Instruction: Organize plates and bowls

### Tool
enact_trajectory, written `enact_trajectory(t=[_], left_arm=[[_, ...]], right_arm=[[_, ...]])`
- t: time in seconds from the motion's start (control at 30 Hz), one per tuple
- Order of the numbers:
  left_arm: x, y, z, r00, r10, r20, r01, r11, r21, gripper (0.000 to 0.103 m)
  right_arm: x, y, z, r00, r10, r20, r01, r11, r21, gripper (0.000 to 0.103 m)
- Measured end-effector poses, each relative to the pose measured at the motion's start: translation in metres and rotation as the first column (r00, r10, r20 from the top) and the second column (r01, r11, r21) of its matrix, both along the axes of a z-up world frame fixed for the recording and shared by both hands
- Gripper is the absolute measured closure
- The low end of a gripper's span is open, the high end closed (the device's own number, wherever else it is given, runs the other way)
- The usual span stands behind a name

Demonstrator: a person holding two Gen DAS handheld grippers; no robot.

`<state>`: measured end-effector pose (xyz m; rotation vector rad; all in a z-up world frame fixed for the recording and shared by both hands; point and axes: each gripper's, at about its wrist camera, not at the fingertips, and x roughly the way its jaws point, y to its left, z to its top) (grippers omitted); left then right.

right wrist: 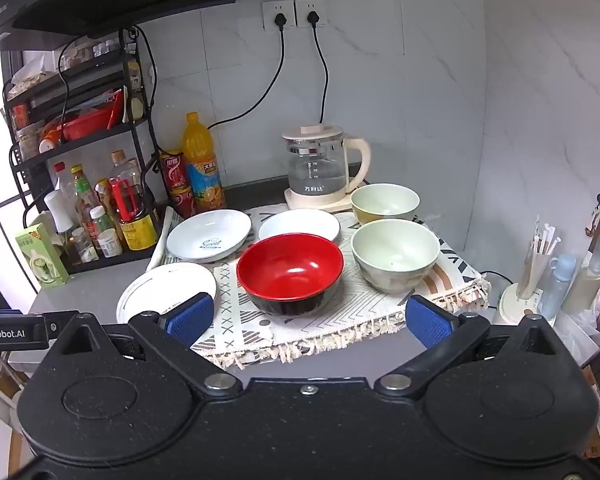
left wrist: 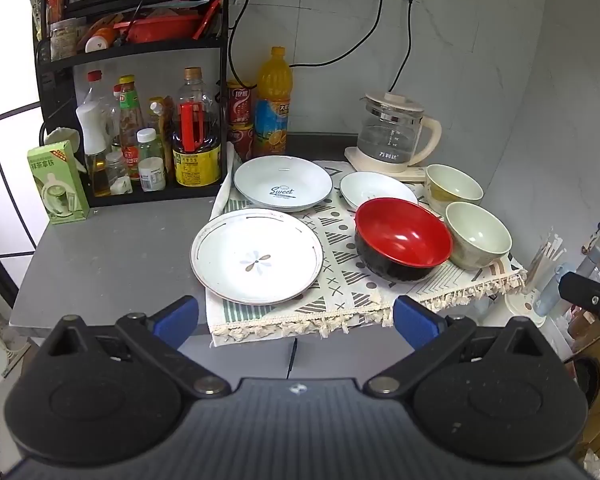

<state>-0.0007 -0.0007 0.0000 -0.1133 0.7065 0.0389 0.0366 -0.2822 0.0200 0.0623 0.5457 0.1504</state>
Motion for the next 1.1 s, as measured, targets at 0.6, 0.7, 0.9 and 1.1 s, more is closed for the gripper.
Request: enact_trajectory(t=[0.6, 0.7, 0.9, 1.1], left_arm=[[-0.007, -0.009, 0.0, 1.0, -0.003, -0.007, 0.003, 1.0, -0.022, 0.001], [-0.007, -0.013, 0.002, 1.0, -0.02, 0.003, 0.02, 1.0, -0.013, 0.001], [-0.003, -0.013, 0.0, 1.0, -0.026, -0.003, 0.025, 0.999, -0.028, 0.001], [0.0, -0.014, -0.001, 1.0, -0.019, -0.008, 0.019, 0.999, -0.038, 0.001]], right_arm=[[-0.007, 0.003, 0.001, 1.0, 0.004, -0.015, -0.004, 1.0, 0.013, 0.0], [-0.007, 0.002, 0.001, 1.0, 0.01, -0.013, -0.01, 1.0, 0.022, 0.0], [-0.003, 0.006, 0.003, 1.0, 0.013, -0.024, -0.012, 1.0, 0.021, 0.0], [-0.003, -0.001, -0.001, 1.0, 0.018, -0.025, -0.017, 1.0, 0.022, 0.0]])
